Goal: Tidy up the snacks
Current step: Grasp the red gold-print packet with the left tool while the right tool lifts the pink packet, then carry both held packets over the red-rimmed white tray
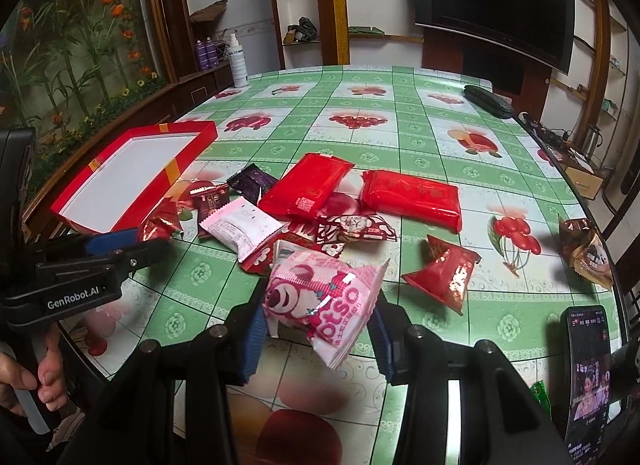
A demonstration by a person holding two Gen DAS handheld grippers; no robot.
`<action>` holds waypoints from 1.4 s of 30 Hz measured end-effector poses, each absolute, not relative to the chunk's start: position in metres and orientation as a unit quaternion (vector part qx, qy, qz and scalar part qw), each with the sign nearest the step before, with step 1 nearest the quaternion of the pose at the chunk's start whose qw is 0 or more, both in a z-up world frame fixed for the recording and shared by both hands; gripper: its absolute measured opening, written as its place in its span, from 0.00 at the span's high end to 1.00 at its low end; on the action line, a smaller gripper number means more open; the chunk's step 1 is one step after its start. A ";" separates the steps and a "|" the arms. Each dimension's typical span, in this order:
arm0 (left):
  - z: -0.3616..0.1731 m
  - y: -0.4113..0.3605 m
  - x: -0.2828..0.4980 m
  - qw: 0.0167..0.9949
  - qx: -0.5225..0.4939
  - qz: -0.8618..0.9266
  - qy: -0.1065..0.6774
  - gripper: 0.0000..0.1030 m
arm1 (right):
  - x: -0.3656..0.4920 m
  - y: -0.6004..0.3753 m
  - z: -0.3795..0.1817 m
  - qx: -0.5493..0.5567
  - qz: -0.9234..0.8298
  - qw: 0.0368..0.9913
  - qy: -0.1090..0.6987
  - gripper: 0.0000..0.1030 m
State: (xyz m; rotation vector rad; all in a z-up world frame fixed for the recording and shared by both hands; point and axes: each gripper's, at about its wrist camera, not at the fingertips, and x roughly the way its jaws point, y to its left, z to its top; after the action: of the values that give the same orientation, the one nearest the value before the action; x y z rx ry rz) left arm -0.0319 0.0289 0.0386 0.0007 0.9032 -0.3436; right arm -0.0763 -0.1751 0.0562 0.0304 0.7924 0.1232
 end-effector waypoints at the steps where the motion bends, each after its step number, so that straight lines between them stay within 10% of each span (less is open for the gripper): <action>1: 0.039 0.029 -0.032 0.886 0.000 -0.164 0.434 0.55 | -0.076 -0.174 0.056 0.014 0.061 0.921 0.385 0.53; 42: 0.071 0.162 0.086 0.907 -0.095 -0.005 0.411 0.54 | 0.067 -0.054 0.119 -0.031 0.256 0.887 0.382 0.53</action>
State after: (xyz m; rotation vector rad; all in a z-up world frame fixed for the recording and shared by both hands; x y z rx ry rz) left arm 0.0855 0.1619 0.0707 -0.1971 0.8478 -0.0098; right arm 0.0674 -0.0536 0.1194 -0.0653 0.7939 0.5330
